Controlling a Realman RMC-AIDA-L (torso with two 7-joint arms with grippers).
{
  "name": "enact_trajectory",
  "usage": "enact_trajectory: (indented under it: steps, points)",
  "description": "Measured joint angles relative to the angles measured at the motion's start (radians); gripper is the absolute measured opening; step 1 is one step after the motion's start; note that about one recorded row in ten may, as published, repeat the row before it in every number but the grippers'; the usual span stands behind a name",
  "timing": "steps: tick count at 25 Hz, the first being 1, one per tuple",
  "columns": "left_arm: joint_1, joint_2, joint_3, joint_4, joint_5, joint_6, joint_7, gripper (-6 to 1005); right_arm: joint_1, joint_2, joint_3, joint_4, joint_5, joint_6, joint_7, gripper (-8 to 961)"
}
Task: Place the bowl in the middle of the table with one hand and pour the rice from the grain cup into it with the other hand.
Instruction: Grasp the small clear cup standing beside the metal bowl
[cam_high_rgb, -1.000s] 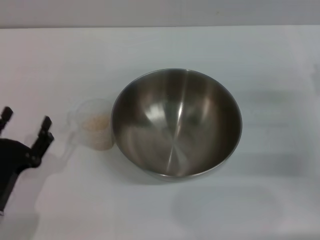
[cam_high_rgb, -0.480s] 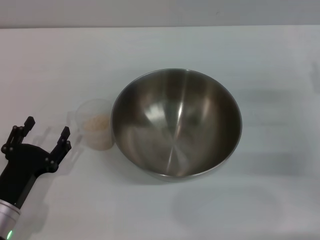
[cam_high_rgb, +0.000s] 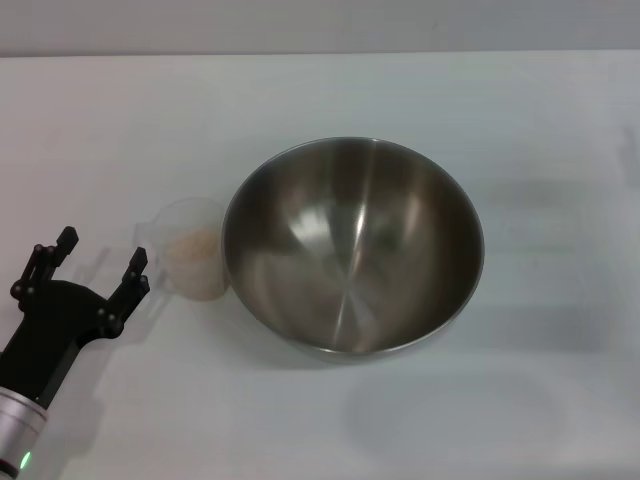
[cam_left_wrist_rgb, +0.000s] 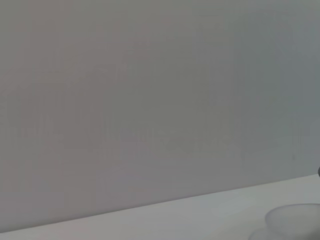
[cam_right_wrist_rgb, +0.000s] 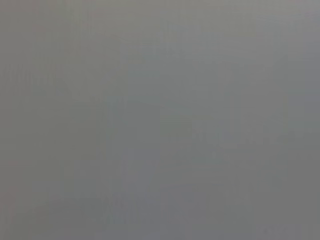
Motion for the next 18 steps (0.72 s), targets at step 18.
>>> enact_trajectory:
  steps: [18]
  points:
    - [-0.049,0.003,-0.013,0.011,-0.005,-0.057,0.005,662,0.004,0.000,-0.005,-0.001,-0.004,0.001,0.007,605]
